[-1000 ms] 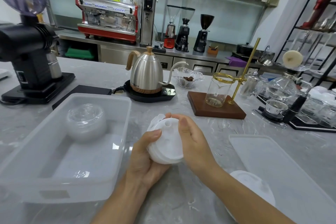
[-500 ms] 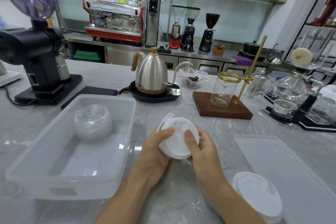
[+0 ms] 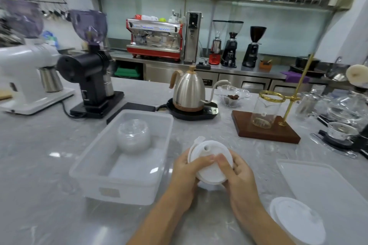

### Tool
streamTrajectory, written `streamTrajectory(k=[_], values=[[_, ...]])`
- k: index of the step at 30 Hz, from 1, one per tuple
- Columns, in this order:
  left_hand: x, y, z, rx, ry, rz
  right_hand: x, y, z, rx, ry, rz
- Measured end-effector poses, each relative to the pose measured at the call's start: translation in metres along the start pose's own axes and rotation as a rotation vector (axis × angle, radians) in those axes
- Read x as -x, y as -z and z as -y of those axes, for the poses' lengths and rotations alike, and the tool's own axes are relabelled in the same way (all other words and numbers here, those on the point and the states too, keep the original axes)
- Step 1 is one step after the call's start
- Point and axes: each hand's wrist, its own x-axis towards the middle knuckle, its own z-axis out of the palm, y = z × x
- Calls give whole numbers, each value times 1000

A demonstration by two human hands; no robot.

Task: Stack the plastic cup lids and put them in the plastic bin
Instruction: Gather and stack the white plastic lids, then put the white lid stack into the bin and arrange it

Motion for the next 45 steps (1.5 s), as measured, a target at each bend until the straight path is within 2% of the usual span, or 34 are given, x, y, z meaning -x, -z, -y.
streamTrajectory(k=[4,8,12,16,24,29,35,39,45], values=[[14,-15,-10,1,-27,-19,5,8,9,-178,-36,70],[26,-21,-36,-81,-78,12,7,8,31,-237,-1,174],[34,-13,-77,-231,-173,32,6,-11,62,-177,106,251],[41,13,-130,-417,-208,-31,0,-44,90,-102,189,314],[41,83,-204,-639,-61,-126,-17,-124,99,-16,99,468],[31,110,-212,-830,127,-235,-35,-130,78,208,112,318],[24,116,-189,-965,369,-193,-34,-121,53,511,164,411],[16,117,-185,-1048,415,-136,-36,-121,54,644,164,478],[-2,113,-176,-1331,432,-4,-37,-122,52,751,200,493]])
